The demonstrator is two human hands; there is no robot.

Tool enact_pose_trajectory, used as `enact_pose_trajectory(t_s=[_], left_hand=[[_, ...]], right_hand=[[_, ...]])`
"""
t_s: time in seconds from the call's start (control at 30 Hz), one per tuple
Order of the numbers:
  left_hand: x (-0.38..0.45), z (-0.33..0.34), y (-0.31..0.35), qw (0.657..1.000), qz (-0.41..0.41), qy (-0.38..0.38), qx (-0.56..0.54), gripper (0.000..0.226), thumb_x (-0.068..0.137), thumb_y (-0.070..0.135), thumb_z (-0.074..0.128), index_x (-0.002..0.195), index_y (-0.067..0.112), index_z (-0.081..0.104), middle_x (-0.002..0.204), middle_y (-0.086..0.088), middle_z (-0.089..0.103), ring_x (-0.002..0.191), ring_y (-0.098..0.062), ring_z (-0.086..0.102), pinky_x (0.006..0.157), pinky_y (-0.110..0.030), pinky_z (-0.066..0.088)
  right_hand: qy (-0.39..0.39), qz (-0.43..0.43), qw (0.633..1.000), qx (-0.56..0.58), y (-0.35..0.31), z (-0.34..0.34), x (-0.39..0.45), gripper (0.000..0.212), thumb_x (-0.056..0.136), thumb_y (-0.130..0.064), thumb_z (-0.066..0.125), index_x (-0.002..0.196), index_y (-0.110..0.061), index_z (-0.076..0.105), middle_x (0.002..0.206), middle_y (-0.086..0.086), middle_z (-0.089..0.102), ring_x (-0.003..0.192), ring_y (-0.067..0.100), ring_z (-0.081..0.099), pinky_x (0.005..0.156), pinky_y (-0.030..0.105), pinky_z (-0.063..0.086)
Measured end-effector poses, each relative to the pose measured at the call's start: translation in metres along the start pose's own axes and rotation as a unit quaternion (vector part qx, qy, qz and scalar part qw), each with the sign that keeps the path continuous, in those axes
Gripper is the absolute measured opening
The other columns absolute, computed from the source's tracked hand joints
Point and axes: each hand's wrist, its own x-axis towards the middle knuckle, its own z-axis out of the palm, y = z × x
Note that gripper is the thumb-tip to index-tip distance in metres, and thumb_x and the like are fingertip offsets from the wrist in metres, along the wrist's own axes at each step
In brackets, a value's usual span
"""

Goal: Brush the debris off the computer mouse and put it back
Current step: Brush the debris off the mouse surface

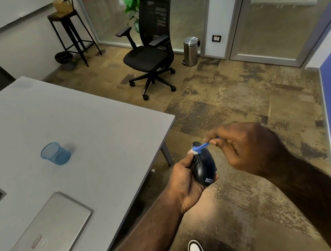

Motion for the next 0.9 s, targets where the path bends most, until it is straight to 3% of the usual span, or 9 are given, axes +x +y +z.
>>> enact_pose_trajectory(t_s=[0.1,0.23,0.43,0.57,0.7,0.77,0.9], left_hand=[[-0.002,0.001,-0.001,1.000,-0.003,-0.001,0.005,0.038,0.099,0.031,0.038,0.123,0.006,0.055,0.114,-0.021,0.053,0.086,-0.029,0.058,0.068,-0.039,0.053],[-0.003,0.002,-0.001,1.000,-0.012,0.007,-0.005,0.042,0.102,0.037,0.033,0.125,0.009,0.054,0.113,-0.020,0.055,0.088,-0.030,0.057,0.074,-0.041,0.050],[-0.003,0.002,0.004,1.000,-0.007,0.013,0.001,0.047,0.102,0.041,0.030,0.127,0.008,0.054,0.113,-0.020,0.055,0.093,-0.032,0.056,0.071,-0.039,0.053],[-0.003,0.001,0.004,1.000,-0.014,0.002,0.000,0.047,0.102,0.040,0.032,0.131,0.009,0.051,0.108,-0.020,0.057,0.089,-0.031,0.060,0.069,-0.039,0.055],[-0.001,0.002,0.005,1.000,-0.012,0.002,0.008,0.051,0.102,0.042,0.031,0.133,0.006,0.051,0.104,-0.019,0.060,0.085,-0.030,0.061,0.068,-0.038,0.055],[-0.001,0.001,0.005,1.000,-0.011,0.003,0.005,0.053,0.102,0.042,0.030,0.135,0.005,0.049,0.101,-0.018,0.061,0.084,-0.030,0.061,0.069,-0.039,0.054],[0.000,-0.001,0.006,1.000,-0.012,-0.001,-0.005,0.052,0.101,0.041,0.033,0.134,0.005,0.050,0.104,-0.021,0.061,0.084,-0.032,0.063,0.068,-0.040,0.056]], right_hand=[[-0.047,-0.022,0.999,0.005,-0.001,0.000,0.000,0.015,0.084,-0.018,0.063,0.095,-0.020,0.074,0.067,-0.005,0.068,0.053,0.013,0.058,0.043,0.024,0.047],[0.007,0.012,1.000,-0.011,0.005,-0.003,0.004,0.013,0.085,-0.010,0.068,0.095,-0.016,0.075,0.069,-0.003,0.070,0.053,0.008,0.057,0.046,0.012,0.040],[-0.027,0.005,0.999,0.036,0.008,-0.005,0.001,0.015,0.086,-0.022,0.061,0.095,-0.022,0.072,0.069,-0.008,0.068,0.054,0.006,0.058,0.044,0.022,0.045],[0.025,0.029,0.999,0.007,0.015,-0.003,0.004,0.015,0.091,-0.018,0.061,0.099,-0.018,0.074,0.069,-0.006,0.069,0.052,0.005,0.055,0.042,0.024,0.048],[-0.025,0.020,0.997,0.071,0.016,-0.003,0.000,0.015,0.088,-0.027,0.058,0.096,-0.026,0.071,0.071,-0.008,0.070,0.054,0.008,0.062,0.043,0.030,0.050],[-0.028,0.017,0.996,0.081,0.018,-0.002,-0.001,0.013,0.086,-0.022,0.062,0.095,-0.026,0.070,0.074,-0.010,0.072,0.058,0.006,0.064,0.045,0.030,0.052],[0.036,0.042,0.998,0.021,0.021,0.001,-0.001,0.013,0.090,-0.010,0.066,0.099,-0.017,0.073,0.075,-0.001,0.073,0.057,0.013,0.066,0.043,0.033,0.054]])
